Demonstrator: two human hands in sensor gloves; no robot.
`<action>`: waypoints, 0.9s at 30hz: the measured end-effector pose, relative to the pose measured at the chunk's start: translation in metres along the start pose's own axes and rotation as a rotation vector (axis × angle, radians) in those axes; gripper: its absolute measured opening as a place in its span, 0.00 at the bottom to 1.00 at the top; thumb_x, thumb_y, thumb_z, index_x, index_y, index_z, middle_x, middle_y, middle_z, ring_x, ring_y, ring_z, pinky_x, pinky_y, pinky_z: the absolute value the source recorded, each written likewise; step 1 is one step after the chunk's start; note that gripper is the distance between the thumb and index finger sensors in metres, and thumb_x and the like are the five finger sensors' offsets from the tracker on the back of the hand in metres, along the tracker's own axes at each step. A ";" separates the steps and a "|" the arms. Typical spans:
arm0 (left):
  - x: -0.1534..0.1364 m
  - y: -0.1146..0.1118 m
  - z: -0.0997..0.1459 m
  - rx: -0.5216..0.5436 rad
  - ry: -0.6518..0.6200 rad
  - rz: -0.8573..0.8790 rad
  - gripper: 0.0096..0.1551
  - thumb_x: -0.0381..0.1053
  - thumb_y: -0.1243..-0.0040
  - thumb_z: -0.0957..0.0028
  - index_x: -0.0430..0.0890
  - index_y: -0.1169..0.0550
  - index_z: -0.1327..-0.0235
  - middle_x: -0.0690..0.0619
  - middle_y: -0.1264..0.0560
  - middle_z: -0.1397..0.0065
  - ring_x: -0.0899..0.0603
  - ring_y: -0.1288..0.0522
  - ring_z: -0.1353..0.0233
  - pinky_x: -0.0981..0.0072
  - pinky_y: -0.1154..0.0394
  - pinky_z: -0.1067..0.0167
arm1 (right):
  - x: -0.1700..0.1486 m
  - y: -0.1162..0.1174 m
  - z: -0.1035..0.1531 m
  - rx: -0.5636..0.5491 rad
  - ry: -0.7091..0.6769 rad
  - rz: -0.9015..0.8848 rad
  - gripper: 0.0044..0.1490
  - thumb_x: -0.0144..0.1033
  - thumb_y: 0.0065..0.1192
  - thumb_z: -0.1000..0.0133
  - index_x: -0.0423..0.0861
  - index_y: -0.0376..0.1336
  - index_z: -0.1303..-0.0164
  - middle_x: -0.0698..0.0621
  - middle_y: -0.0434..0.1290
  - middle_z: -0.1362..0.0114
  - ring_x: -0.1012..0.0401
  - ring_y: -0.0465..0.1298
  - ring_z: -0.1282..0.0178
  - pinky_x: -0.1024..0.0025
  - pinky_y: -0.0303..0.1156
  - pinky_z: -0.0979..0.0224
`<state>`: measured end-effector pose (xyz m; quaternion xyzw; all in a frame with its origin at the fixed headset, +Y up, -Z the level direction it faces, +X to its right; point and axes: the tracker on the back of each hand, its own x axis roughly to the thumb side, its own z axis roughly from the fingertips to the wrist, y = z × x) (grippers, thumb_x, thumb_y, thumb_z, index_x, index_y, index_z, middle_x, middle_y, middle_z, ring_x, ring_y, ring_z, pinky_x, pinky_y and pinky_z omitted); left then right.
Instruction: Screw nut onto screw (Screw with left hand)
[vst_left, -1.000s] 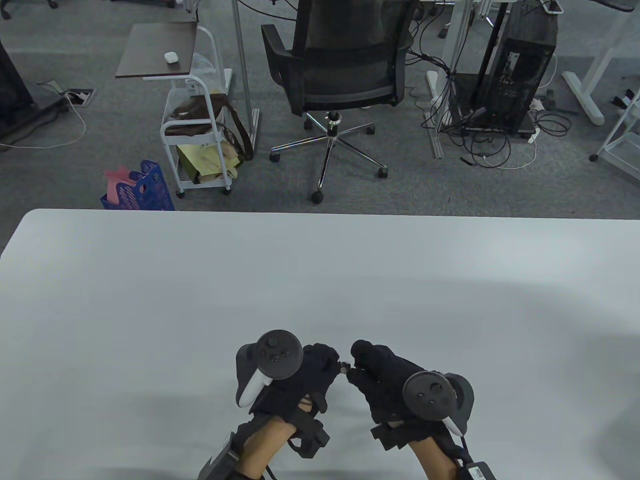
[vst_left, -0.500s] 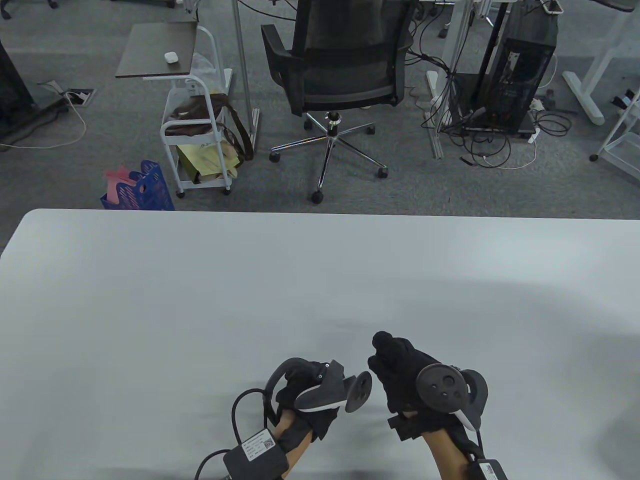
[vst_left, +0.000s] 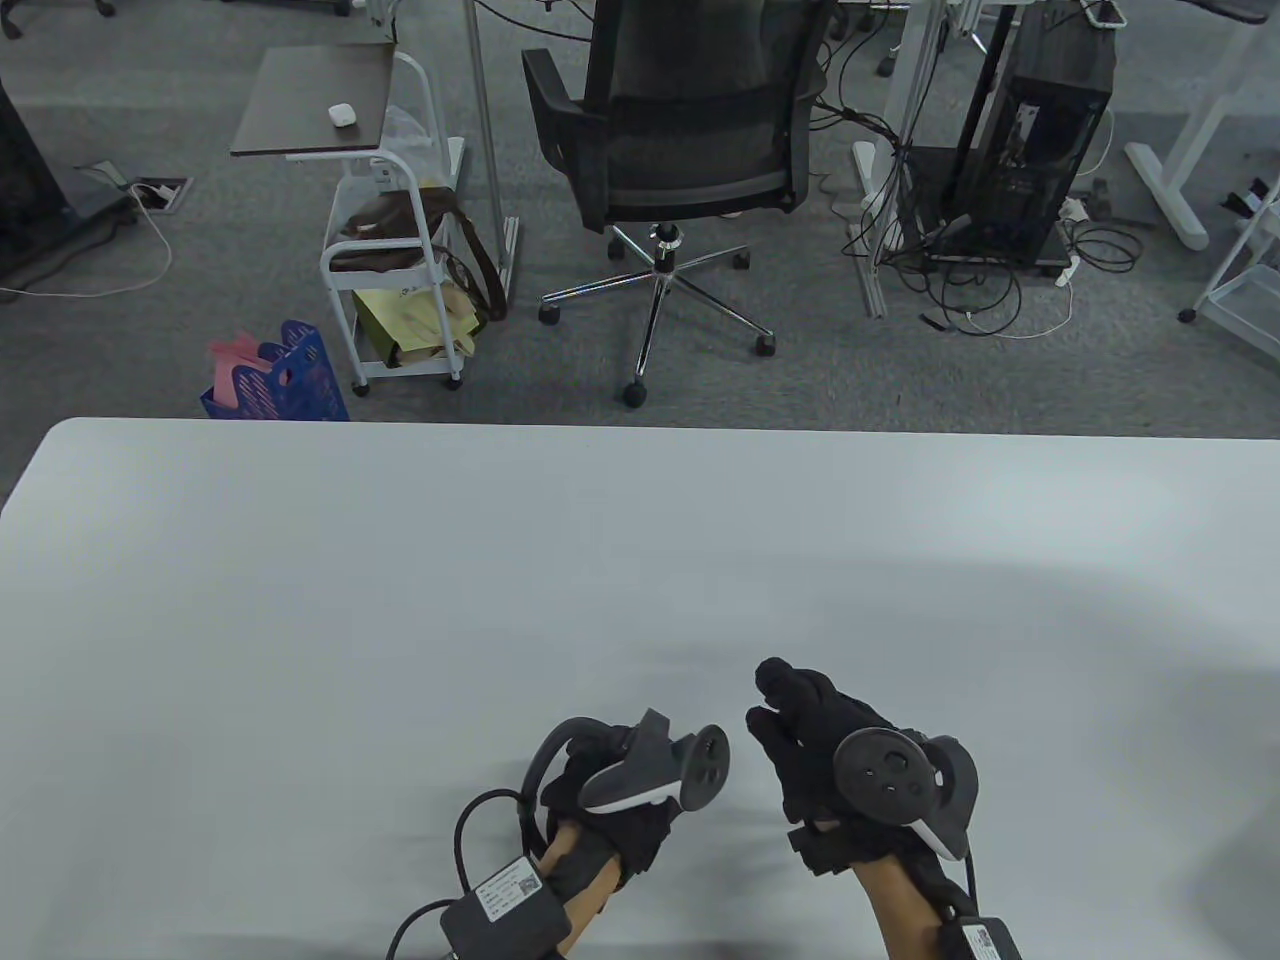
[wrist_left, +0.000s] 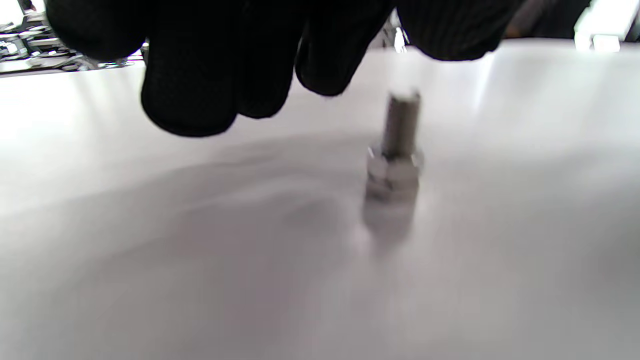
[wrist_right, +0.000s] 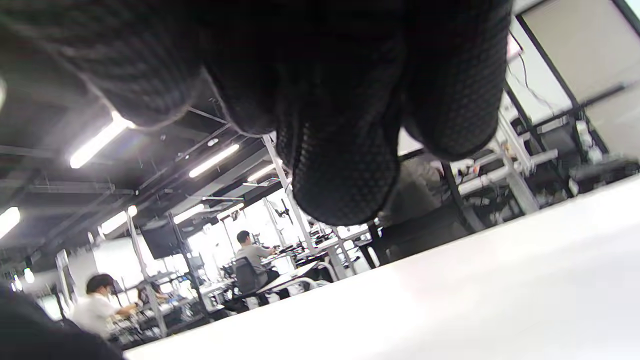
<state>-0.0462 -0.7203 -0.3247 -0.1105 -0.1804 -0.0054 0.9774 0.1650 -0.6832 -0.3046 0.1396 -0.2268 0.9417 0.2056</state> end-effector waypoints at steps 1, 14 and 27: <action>-0.011 0.006 0.003 0.045 0.023 0.060 0.41 0.60 0.45 0.57 0.42 0.26 0.31 0.33 0.26 0.29 0.25 0.22 0.36 0.29 0.33 0.38 | 0.000 -0.001 0.000 0.005 -0.027 0.080 0.35 0.54 0.67 0.57 0.49 0.71 0.41 0.47 0.80 0.38 0.57 0.90 0.52 0.49 0.82 0.40; -0.098 0.035 0.029 0.252 0.234 0.249 0.48 0.62 0.44 0.57 0.49 0.40 0.21 0.43 0.51 0.12 0.24 0.55 0.15 0.23 0.60 0.27 | -0.015 -0.005 -0.004 0.059 -0.059 0.562 0.44 0.64 0.64 0.58 0.59 0.63 0.31 0.55 0.65 0.18 0.46 0.72 0.21 0.40 0.66 0.24; -0.093 0.030 0.013 0.184 0.232 0.252 0.49 0.64 0.45 0.57 0.52 0.43 0.20 0.47 0.55 0.12 0.25 0.59 0.15 0.22 0.63 0.28 | -0.038 -0.001 -0.009 0.081 0.080 0.584 0.46 0.67 0.62 0.58 0.61 0.59 0.28 0.56 0.58 0.15 0.45 0.64 0.16 0.35 0.57 0.22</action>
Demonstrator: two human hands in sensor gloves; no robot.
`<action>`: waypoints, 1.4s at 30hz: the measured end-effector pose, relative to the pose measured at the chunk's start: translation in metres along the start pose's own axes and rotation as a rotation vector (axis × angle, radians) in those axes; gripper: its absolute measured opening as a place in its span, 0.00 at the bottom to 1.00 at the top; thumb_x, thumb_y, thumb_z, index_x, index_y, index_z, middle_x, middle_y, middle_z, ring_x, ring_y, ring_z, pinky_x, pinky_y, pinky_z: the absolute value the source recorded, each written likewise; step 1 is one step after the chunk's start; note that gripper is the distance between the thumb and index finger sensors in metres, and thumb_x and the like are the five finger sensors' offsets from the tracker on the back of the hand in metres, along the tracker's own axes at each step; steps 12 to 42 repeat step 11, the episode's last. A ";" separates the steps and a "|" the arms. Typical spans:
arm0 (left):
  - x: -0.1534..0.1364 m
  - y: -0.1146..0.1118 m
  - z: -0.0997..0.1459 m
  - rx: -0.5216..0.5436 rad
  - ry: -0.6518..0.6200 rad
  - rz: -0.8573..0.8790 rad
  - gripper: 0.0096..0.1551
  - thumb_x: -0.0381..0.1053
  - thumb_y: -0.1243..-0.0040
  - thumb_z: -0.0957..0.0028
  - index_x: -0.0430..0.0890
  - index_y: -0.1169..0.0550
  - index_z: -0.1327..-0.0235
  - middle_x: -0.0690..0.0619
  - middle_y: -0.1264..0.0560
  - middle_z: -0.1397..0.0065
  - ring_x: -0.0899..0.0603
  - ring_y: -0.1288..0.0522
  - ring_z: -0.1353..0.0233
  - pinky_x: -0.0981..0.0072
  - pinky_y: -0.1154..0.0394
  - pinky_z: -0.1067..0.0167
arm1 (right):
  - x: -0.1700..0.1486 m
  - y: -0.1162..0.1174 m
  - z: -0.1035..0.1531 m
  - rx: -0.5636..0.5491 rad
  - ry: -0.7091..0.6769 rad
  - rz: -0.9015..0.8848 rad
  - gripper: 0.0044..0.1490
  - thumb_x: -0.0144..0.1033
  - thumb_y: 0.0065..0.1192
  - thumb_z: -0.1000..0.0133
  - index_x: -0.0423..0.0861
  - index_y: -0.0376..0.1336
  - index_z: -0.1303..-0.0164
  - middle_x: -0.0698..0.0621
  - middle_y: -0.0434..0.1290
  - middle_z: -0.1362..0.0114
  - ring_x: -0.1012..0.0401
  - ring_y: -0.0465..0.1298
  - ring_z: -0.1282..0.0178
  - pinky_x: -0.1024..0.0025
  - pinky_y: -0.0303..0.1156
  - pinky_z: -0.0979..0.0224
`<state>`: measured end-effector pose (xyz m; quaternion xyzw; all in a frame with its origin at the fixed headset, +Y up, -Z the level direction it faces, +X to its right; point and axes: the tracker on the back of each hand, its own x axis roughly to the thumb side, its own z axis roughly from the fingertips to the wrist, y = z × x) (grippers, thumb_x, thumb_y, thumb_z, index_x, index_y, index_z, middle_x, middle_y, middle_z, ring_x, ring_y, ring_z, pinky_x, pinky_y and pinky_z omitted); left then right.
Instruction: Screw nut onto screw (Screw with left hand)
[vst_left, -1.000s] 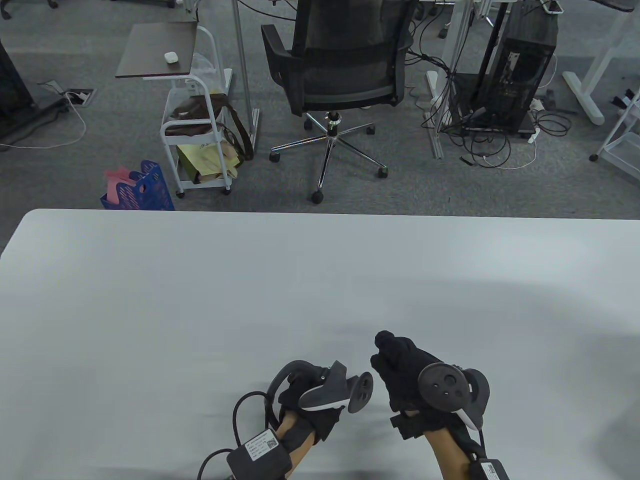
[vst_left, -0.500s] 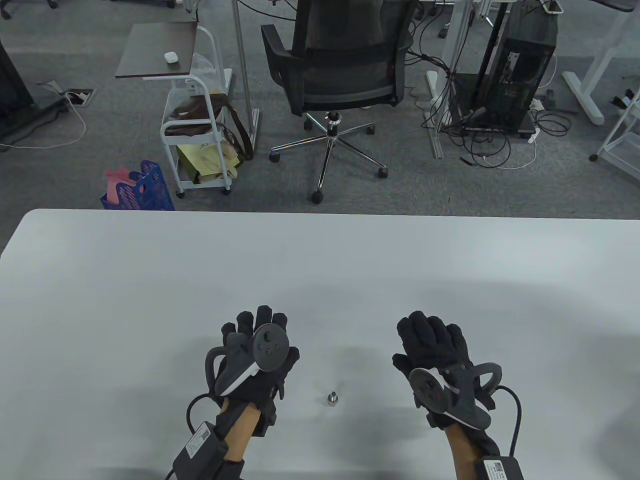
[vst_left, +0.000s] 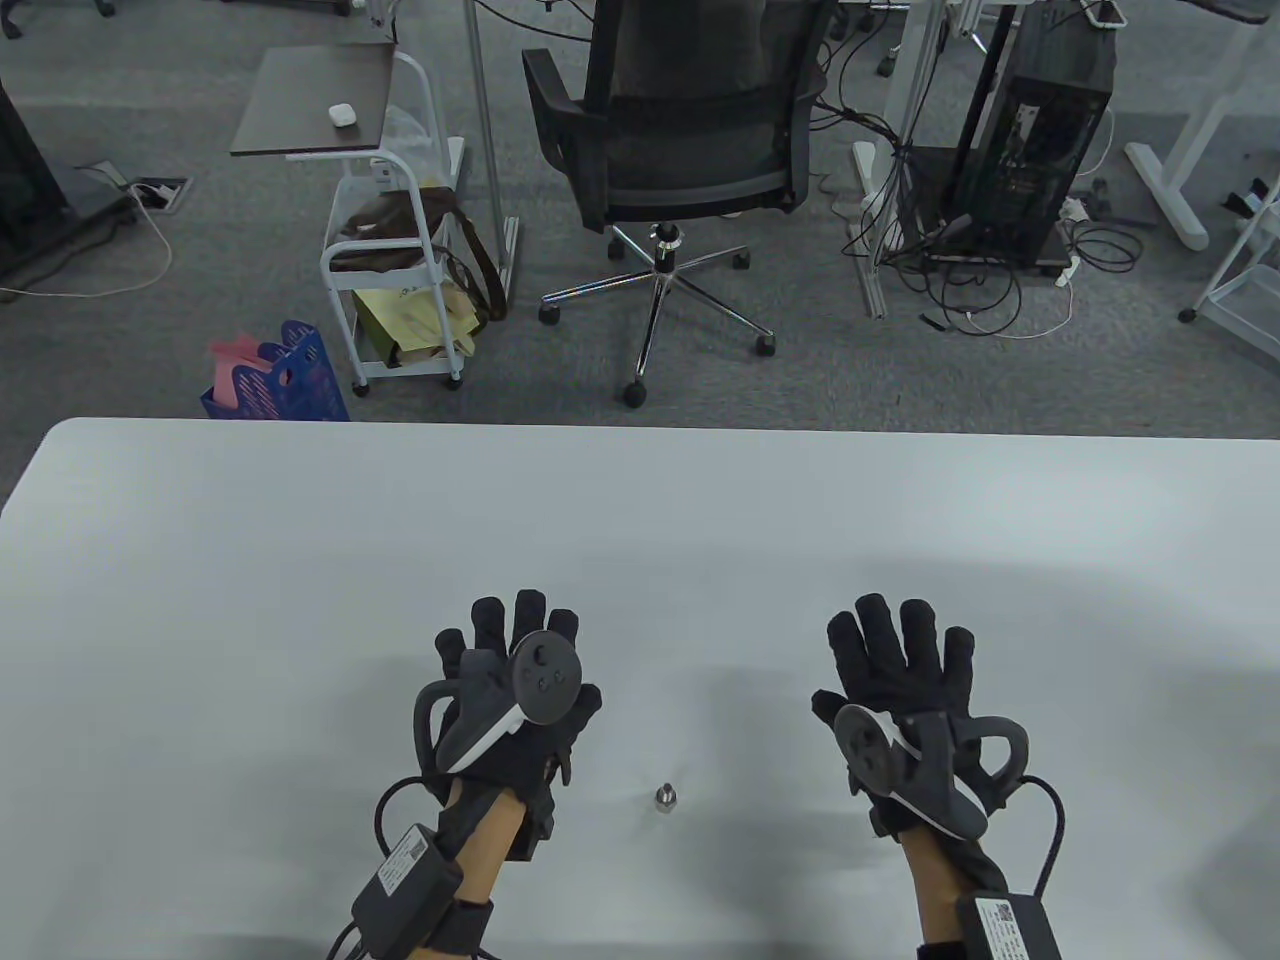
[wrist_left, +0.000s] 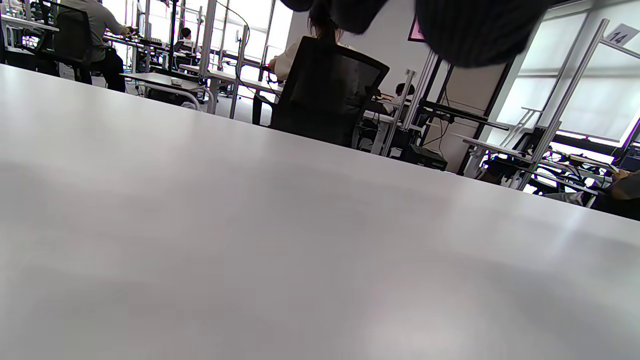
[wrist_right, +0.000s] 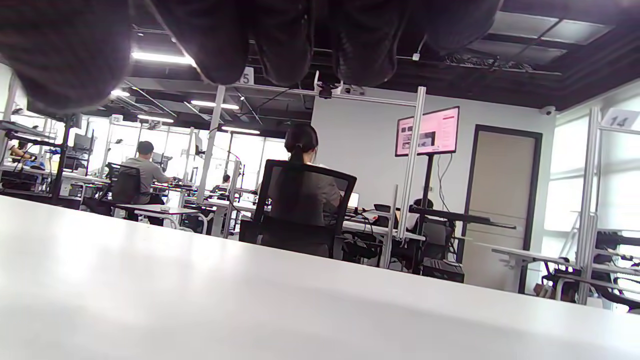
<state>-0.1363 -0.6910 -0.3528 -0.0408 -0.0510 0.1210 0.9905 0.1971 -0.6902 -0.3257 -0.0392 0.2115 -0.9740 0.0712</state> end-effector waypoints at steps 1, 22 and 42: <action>-0.001 -0.001 0.000 -0.003 0.004 0.001 0.49 0.64 0.45 0.57 0.52 0.43 0.20 0.47 0.55 0.12 0.25 0.59 0.15 0.22 0.63 0.28 | 0.000 0.000 0.000 -0.002 0.000 0.000 0.46 0.67 0.62 0.58 0.61 0.59 0.28 0.56 0.58 0.15 0.45 0.64 0.16 0.35 0.57 0.22; -0.004 0.000 0.007 -0.016 0.012 0.001 0.49 0.64 0.46 0.57 0.52 0.42 0.20 0.46 0.55 0.12 0.25 0.59 0.15 0.22 0.63 0.28 | 0.008 -0.005 0.001 -0.022 -0.031 -0.012 0.45 0.66 0.62 0.58 0.60 0.60 0.29 0.55 0.61 0.16 0.46 0.66 0.17 0.36 0.58 0.22; -0.004 0.000 0.007 -0.016 0.012 0.001 0.49 0.64 0.46 0.57 0.52 0.42 0.20 0.46 0.55 0.12 0.25 0.59 0.15 0.22 0.63 0.28 | 0.008 -0.005 0.001 -0.022 -0.031 -0.012 0.45 0.66 0.62 0.58 0.60 0.60 0.29 0.55 0.61 0.16 0.46 0.66 0.17 0.36 0.58 0.22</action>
